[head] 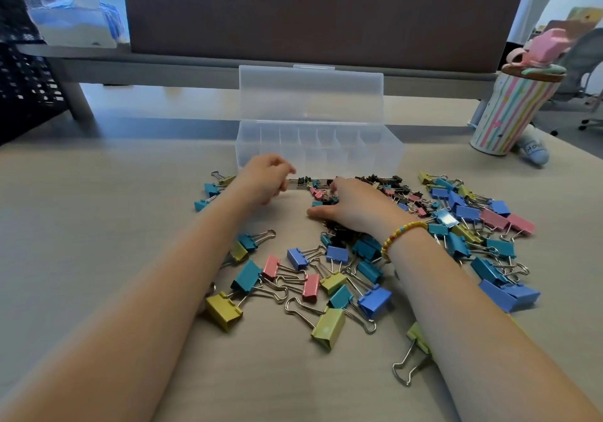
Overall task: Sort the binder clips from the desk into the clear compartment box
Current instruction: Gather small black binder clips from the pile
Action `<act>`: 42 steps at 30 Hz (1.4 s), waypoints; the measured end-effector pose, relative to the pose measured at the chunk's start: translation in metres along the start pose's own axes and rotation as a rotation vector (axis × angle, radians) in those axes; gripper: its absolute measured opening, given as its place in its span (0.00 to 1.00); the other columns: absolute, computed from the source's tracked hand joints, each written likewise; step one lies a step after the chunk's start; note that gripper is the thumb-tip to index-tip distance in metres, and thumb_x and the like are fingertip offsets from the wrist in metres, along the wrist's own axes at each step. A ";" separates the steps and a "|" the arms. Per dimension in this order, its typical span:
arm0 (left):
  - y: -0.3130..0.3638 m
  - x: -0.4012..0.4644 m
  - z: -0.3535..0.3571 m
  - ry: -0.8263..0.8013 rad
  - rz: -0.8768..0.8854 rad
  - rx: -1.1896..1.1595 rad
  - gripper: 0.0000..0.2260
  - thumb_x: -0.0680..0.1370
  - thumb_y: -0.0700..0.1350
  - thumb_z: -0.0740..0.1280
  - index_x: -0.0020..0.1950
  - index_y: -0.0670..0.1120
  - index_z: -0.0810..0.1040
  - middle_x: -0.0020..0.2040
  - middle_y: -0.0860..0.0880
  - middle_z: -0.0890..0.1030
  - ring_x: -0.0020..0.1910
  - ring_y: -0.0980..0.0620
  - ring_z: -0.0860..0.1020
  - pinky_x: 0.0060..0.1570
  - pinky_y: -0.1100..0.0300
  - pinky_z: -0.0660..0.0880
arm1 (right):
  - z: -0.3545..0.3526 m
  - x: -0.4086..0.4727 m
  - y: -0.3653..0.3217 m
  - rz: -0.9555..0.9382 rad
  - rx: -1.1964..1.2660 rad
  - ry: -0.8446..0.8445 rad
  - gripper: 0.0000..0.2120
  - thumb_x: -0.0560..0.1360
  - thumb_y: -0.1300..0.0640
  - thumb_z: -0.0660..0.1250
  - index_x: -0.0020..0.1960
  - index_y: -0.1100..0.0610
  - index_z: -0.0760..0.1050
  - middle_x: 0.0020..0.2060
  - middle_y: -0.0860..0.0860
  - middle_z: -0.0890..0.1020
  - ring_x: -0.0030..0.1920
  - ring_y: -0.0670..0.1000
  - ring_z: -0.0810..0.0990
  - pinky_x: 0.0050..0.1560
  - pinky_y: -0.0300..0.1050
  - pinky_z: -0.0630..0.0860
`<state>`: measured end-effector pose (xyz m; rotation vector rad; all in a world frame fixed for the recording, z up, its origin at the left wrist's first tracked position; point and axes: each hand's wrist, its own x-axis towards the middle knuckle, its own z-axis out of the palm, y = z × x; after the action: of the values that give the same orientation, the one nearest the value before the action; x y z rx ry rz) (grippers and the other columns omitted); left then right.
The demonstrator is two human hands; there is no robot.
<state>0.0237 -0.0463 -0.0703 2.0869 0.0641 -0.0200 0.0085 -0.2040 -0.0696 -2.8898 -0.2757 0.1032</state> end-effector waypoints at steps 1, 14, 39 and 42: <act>-0.003 0.000 0.001 0.035 0.096 0.204 0.12 0.81 0.43 0.55 0.61 0.47 0.73 0.47 0.41 0.79 0.37 0.50 0.74 0.38 0.58 0.72 | 0.001 0.001 -0.002 -0.016 -0.008 -0.004 0.31 0.72 0.36 0.64 0.65 0.57 0.68 0.60 0.54 0.76 0.56 0.54 0.75 0.52 0.47 0.73; -0.004 0.002 -0.004 -0.119 0.274 0.796 0.17 0.81 0.45 0.56 0.69 0.49 0.69 0.68 0.47 0.72 0.62 0.48 0.72 0.59 0.58 0.68 | 0.003 0.003 -0.004 -0.069 -0.001 0.010 0.27 0.75 0.40 0.63 0.66 0.57 0.66 0.60 0.54 0.75 0.55 0.53 0.74 0.50 0.46 0.71; -0.001 -0.001 -0.001 -0.249 0.298 0.869 0.07 0.80 0.46 0.60 0.45 0.44 0.72 0.41 0.46 0.73 0.40 0.50 0.69 0.34 0.65 0.63 | 0.012 0.008 -0.012 -0.155 -0.188 0.101 0.12 0.81 0.54 0.56 0.59 0.60 0.67 0.55 0.57 0.76 0.52 0.57 0.75 0.44 0.47 0.68; 0.001 -0.002 0.000 -0.213 0.263 0.794 0.08 0.79 0.46 0.60 0.43 0.44 0.69 0.37 0.48 0.70 0.37 0.51 0.68 0.32 0.64 0.62 | 0.013 0.007 -0.013 -0.187 -0.230 0.134 0.10 0.81 0.57 0.55 0.59 0.61 0.66 0.55 0.58 0.76 0.52 0.58 0.76 0.42 0.47 0.66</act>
<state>0.0222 -0.0466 -0.0691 2.8523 -0.4113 -0.1246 0.0116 -0.1872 -0.0793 -3.0590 -0.5645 -0.1654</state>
